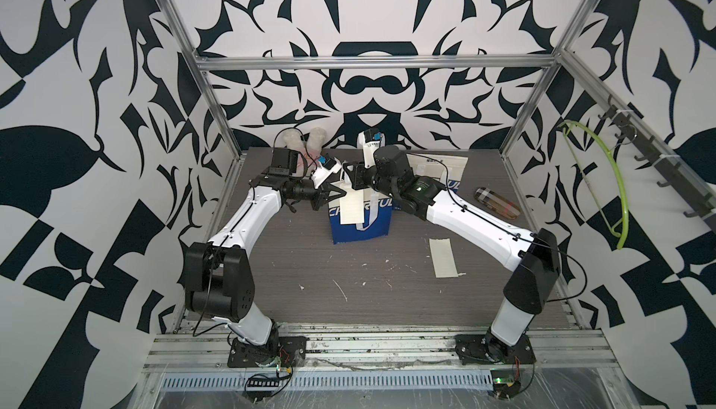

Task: Staple the receipts to the bags
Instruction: Place the stapler in the takeout bag.

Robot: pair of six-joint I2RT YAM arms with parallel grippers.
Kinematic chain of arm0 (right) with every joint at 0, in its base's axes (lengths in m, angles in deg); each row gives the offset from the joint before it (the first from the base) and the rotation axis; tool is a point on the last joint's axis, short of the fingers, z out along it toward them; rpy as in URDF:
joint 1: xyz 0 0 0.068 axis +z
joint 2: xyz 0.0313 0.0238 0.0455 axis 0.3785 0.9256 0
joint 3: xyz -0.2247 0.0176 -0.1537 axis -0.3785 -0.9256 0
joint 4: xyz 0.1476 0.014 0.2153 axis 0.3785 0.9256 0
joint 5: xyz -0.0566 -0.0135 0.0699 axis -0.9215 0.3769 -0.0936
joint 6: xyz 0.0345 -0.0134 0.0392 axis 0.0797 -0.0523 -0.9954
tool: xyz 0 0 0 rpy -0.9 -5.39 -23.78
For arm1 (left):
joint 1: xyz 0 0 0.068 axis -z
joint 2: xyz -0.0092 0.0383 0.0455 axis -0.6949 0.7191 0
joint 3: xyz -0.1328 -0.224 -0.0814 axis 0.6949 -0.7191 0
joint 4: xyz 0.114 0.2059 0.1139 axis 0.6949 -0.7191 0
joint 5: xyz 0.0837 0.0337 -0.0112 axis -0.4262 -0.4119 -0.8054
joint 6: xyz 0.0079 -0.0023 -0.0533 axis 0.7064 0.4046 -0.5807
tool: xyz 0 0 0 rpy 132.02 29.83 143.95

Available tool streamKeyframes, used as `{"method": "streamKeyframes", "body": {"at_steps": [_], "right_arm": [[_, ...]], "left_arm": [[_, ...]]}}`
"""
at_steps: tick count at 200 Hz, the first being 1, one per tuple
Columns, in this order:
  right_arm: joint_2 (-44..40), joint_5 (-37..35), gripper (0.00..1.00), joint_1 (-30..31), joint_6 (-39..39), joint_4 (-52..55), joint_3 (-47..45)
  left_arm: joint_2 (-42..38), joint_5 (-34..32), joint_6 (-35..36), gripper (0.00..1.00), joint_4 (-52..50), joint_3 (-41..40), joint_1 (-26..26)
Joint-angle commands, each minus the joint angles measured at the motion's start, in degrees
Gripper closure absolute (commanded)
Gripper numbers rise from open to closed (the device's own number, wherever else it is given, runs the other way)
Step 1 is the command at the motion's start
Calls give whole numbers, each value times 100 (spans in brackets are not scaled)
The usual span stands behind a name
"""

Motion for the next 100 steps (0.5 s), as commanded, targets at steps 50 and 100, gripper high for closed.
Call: {"method": "streamKeyframes", "body": {"at_steps": [50, 100], "right_arm": [[-194, -433, 100, 256, 34, 202, 348], [-52, -1087, 100, 454, 401, 764, 668]], "left_arm": [[54, -51, -1, 100, -171, 91, 16], [76, -70, -18, 100, -178, 123, 16]]}}
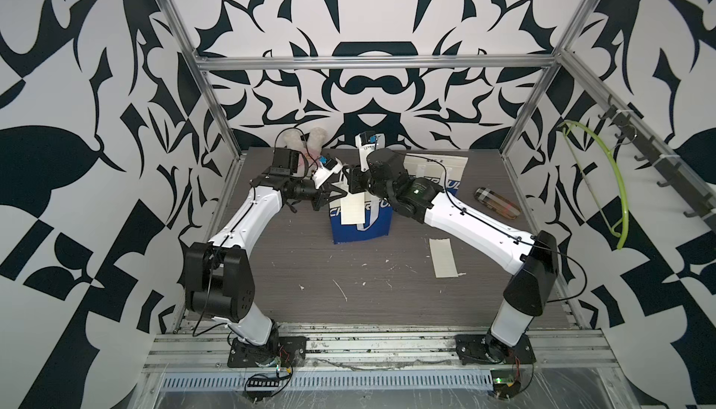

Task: Staple the receipts to the bags
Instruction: Place the stapler in the takeout bag.

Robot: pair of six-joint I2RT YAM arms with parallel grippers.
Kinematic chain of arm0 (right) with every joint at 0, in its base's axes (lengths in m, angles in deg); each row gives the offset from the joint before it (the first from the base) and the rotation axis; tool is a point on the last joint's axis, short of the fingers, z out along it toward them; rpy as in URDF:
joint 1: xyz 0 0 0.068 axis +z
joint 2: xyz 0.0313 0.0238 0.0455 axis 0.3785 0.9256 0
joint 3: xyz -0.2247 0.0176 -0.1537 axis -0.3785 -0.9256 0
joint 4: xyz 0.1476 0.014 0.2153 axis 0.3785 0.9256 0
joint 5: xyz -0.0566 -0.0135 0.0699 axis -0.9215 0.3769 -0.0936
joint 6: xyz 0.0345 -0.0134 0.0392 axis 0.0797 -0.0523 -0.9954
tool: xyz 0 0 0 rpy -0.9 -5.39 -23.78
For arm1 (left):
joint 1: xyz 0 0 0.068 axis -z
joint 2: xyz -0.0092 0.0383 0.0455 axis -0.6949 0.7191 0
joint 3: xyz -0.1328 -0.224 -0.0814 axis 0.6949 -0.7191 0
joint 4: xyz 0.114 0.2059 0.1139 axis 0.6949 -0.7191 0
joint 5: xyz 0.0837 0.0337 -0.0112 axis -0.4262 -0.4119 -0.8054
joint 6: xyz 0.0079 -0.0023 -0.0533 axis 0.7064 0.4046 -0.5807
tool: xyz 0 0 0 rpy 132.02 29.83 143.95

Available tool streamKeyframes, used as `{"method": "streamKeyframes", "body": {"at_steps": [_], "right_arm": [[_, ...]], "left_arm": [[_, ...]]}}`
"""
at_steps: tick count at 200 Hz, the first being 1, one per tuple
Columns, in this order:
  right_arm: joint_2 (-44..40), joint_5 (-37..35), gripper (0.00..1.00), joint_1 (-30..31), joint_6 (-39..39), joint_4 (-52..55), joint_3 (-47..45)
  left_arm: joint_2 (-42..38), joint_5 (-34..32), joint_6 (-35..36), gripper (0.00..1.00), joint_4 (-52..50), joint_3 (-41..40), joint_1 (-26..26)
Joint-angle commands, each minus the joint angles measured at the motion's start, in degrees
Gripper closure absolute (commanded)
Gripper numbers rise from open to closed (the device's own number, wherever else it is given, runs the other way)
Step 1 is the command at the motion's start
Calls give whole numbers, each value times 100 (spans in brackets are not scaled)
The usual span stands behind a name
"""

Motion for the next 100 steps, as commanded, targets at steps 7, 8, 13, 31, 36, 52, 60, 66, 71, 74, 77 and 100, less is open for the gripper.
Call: {"method": "streamKeyframes", "body": {"at_steps": [7, 8, 13, 31, 36, 52, 60, 66, 71, 74, 77, 100], "right_arm": [[-37, -448, 100, 141, 265, 216, 362], [-36, -450, 100, 146, 265, 217, 359], [-23, -445, 100, 148, 259, 221, 348], [25, -468, 100, 188, 238, 271, 344], [41, -498, 100, 201, 250, 307, 356], [88, -598, 100, 249, 290, 421, 382], [95, -648, 100, 269, 298, 498, 387], [97, -684, 100, 272, 312, 528, 378], [88, -713, 100, 283, 310, 538, 339], [81, -724, 100, 287, 311, 539, 320], [72, -733, 100, 288, 303, 532, 293], [53, -801, 100, 286, 287, 471, 139]], "left_arm": [[76, -87, -20, 100, -159, 108, 3], [76, -91, -21, 100, -159, 109, 3], [84, -94, -16, 100, -161, 114, 3], [92, -103, -20, 100, -173, 120, 3], [94, -99, -21, 100, -172, 126, 9], [107, -111, -20, 100, -183, 128, 3], [105, -115, -19, 100, -184, 132, 3], [111, -117, -17, 100, -185, 129, 3], [111, -120, -23, 100, -188, 129, 3], [111, -121, -24, 100, -187, 130, 3], [116, -121, -24, 100, -193, 128, 3], [120, -102, -26, 100, -184, 137, 3]]}}
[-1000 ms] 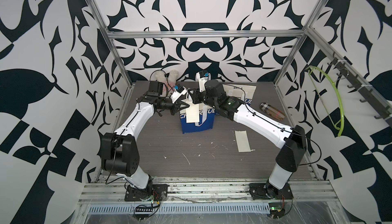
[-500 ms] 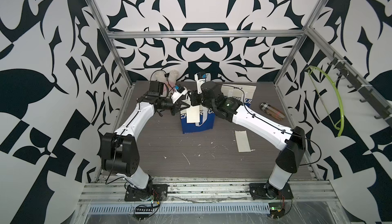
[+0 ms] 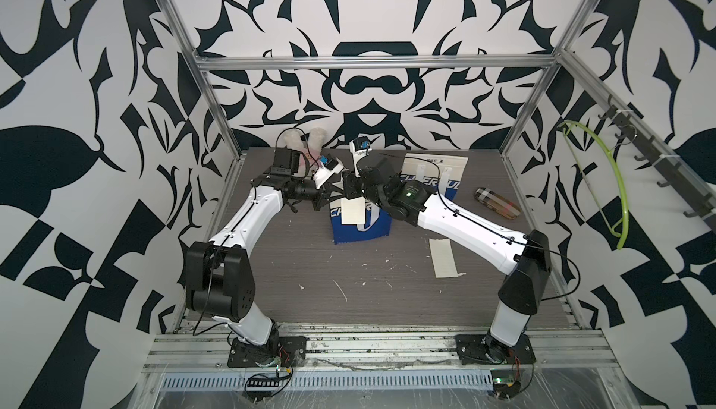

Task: Staple the receipts to the bags
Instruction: Place the stapler in the takeout bag.

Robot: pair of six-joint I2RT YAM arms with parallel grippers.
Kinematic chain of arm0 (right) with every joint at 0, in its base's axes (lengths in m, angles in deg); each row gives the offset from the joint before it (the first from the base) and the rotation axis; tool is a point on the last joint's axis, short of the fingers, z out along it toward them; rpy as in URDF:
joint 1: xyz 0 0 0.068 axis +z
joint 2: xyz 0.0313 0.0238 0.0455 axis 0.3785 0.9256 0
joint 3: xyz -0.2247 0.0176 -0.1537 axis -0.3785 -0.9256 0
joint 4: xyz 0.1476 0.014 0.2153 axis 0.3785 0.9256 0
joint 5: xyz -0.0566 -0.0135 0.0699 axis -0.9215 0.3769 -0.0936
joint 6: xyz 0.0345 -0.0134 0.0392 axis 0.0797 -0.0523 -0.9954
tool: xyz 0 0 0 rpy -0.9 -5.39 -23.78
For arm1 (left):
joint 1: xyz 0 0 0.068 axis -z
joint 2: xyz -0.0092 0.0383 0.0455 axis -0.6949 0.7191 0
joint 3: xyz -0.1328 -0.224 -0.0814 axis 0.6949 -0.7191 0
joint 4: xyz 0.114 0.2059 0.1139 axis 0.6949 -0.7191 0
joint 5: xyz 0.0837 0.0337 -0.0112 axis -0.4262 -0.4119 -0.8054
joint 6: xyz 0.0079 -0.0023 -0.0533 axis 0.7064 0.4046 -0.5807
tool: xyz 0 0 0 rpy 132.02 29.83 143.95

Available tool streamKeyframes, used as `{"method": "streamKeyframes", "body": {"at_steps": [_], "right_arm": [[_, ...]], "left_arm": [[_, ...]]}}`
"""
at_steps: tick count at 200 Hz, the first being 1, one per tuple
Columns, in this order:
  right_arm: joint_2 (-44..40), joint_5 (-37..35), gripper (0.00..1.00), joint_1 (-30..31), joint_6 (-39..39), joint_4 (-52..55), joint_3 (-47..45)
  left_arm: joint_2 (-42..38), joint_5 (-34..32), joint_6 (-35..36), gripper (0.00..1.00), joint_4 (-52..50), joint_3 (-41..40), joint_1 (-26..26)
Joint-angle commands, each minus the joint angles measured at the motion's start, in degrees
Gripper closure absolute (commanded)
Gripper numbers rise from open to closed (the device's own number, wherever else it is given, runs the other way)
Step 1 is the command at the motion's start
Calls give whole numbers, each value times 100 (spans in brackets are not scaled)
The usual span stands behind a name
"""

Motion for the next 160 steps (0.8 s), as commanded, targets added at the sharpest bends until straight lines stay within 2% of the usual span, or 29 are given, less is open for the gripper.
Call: {"method": "streamKeyframes", "body": {"at_steps": [1, 57, 95, 145, 160], "right_arm": [[-147, -189, 100, 59, 70, 102, -20], [-344, -388, 100, 60, 403, -256, -35], [-238, -495, 100, 56, 532, 463, 538], [-386, -864, 100, 37, 645, 518, 350], [-454, -765, 100, -9, 640, 424, 287]], "left_arm": [[96, -83, -25, 100, -159, 121, -10], [131, -53, 10, 100, -245, 117, -10], [132, -49, 16, 100, -258, 125, -10], [126, -33, 21, 100, -279, 128, -10], [125, -43, 19, 100, -280, 135, -10]]}}
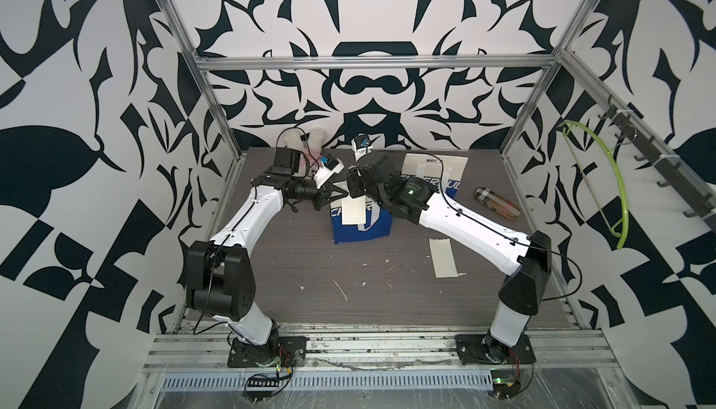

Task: Staple the receipts to the bags
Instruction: Place the stapler in the takeout bag.

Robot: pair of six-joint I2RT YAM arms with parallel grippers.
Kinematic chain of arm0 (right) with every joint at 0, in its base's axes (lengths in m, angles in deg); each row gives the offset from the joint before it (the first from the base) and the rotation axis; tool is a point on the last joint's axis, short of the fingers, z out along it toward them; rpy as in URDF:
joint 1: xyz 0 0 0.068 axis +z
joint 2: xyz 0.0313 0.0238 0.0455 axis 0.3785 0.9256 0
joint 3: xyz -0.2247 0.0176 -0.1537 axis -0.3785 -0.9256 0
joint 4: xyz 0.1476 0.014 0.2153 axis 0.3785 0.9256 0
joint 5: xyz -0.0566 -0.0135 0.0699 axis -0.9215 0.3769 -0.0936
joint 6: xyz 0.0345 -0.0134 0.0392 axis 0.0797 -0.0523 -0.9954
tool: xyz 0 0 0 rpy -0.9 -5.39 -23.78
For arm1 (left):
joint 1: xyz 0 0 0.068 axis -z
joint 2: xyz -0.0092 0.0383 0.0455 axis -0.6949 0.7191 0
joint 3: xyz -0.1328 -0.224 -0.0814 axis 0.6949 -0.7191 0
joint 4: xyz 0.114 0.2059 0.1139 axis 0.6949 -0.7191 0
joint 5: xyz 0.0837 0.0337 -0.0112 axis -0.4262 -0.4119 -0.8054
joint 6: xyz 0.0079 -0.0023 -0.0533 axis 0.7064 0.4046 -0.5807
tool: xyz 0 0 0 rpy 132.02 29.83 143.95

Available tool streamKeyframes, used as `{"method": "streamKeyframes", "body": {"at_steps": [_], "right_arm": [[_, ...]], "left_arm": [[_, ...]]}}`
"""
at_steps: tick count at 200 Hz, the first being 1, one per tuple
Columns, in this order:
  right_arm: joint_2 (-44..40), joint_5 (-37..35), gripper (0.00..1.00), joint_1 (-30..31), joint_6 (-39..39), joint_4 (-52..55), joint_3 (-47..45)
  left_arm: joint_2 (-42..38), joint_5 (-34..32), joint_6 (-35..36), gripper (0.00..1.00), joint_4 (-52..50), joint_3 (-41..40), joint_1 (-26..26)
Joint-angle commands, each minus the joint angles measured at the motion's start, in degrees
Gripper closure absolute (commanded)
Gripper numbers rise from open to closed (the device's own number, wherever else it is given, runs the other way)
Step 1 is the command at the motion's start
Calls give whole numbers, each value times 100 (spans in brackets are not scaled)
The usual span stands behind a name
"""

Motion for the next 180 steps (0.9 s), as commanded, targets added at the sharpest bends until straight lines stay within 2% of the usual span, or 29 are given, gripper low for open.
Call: {"method": "streamKeyframes", "body": {"at_steps": [1, 36, 69, 89, 180], "right_arm": [[-443, -132, 100, -33, 97, -95, 9], [-569, 127, 100, -61, 63, -197, -31], [-409, 232, 100, -62, -80, 280, 154], [-420, 287, 100, -66, -221, 200, -61], [-447, -27, 100, -60, -246, -127, -492]], "left_arm": [[93, -85, 20, 100, -257, 101, -17], [100, -103, -1, 100, -258, 111, -17], [144, -86, -54, 100, -254, 150, -17], [148, -77, -64, 100, -261, 188, -17], [153, -23, -59, 100, -269, 176, -17]]}}
